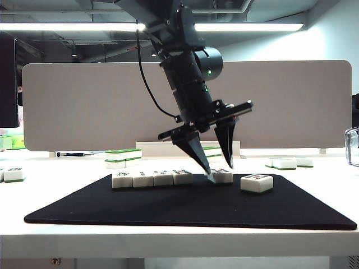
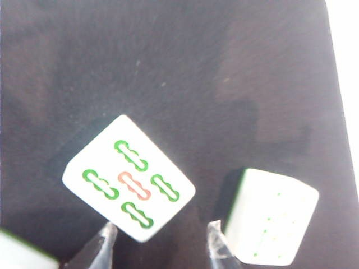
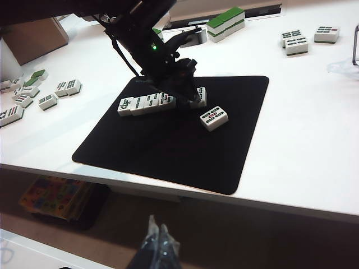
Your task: Align six mahjong tiles in a row on the table.
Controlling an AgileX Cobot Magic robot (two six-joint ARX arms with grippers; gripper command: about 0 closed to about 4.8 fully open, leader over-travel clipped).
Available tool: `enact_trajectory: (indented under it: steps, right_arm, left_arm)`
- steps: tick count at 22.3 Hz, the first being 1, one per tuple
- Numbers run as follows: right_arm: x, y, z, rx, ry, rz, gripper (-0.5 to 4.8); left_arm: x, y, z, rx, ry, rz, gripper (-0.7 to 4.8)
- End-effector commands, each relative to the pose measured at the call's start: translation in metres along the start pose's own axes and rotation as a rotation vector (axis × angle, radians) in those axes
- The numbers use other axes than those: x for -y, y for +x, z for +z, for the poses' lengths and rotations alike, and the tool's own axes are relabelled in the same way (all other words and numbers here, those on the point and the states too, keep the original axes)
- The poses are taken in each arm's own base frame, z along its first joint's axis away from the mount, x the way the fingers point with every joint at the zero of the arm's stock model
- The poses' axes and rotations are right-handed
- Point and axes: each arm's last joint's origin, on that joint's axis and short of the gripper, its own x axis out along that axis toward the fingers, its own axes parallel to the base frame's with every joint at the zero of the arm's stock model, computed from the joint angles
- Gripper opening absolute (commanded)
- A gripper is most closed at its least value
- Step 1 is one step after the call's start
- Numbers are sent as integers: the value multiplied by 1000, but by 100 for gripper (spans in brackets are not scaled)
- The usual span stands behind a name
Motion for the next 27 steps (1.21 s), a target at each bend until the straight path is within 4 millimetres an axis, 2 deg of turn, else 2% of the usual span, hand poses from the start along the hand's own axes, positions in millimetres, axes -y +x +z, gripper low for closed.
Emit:
enact_trajectory:
  steps: [1,4,8,10,14,19,27]
  right_arm:
    - [-1,-3,0,29,-18,2,-1]
    - [-1,-2,0,28,-18,2,-1]
    - [-1,-2,0,28,-18,2,-1]
    - [-1,-2,0,28,-18,2,-1]
    - [-1,-2,0,28,-18,2,-1]
    - [-1,-2,0,29,-18,1,-1]
    - [-1,-2,0,28,-18,2,-1]
  left_arm:
    - [7,-24,6,109,47,21,210]
    - [12,-28,9,151,126,8,209]
    - [20,-8,9,147,294,20,207]
    - [21,2,10,152,314,25,205]
    - [26,9,9,151,350,22,205]
    - [31,11,6,131,386,29,205]
    - [29,15,3,92,379,34,204]
